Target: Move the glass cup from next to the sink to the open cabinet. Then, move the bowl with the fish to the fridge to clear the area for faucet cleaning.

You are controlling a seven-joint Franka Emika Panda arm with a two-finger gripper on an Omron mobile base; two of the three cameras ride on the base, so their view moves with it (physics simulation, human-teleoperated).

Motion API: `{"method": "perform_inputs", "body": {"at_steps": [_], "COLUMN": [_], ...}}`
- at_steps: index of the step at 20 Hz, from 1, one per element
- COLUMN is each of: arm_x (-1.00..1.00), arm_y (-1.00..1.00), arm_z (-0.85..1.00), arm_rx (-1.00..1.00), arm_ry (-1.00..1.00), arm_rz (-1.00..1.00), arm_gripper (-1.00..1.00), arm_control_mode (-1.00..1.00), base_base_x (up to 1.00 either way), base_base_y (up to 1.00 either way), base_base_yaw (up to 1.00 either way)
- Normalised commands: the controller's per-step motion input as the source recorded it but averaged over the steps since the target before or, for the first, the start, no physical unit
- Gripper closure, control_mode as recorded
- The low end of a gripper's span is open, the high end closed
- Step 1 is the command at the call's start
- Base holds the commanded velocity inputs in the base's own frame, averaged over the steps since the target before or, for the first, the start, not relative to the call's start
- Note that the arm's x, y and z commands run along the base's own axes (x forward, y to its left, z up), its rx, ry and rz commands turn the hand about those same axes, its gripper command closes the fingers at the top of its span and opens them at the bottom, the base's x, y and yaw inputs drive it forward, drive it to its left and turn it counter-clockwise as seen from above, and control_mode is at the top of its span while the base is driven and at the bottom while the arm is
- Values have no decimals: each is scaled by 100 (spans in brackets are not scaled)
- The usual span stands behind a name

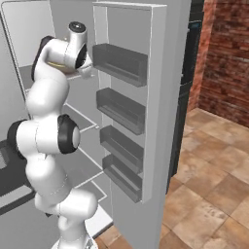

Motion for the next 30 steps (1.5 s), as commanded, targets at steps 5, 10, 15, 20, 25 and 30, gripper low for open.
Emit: {"method": "perform_inputs", "body": {"at_steps": [5, 10, 15, 20, 25, 30], "arm_x": [55, 30, -43, -100, -100, -100], "arm_y": [45, 24, -7, -57, -75, -55], "arm_z": [0, 0, 0, 0, -2, -70], "arm_rx": [0, 0, 2, 19, 18, 5], "arm_ry": [0, 0, -14, -45, -39, -12], "arm_rz": [-8, -5, -1, -10, -11, -10], "arm_gripper": [100, -100, -100, -100, -100, -100], "arm_control_mode": [-100, -100, -100, -100, -100, -100], "base_base_x": [0, 0, 0, 0, 0, 0], "base_base_y": [0, 0, 0, 0, 0, 0], "base_base_yaw": [0, 0, 0, 0, 0, 0]}}
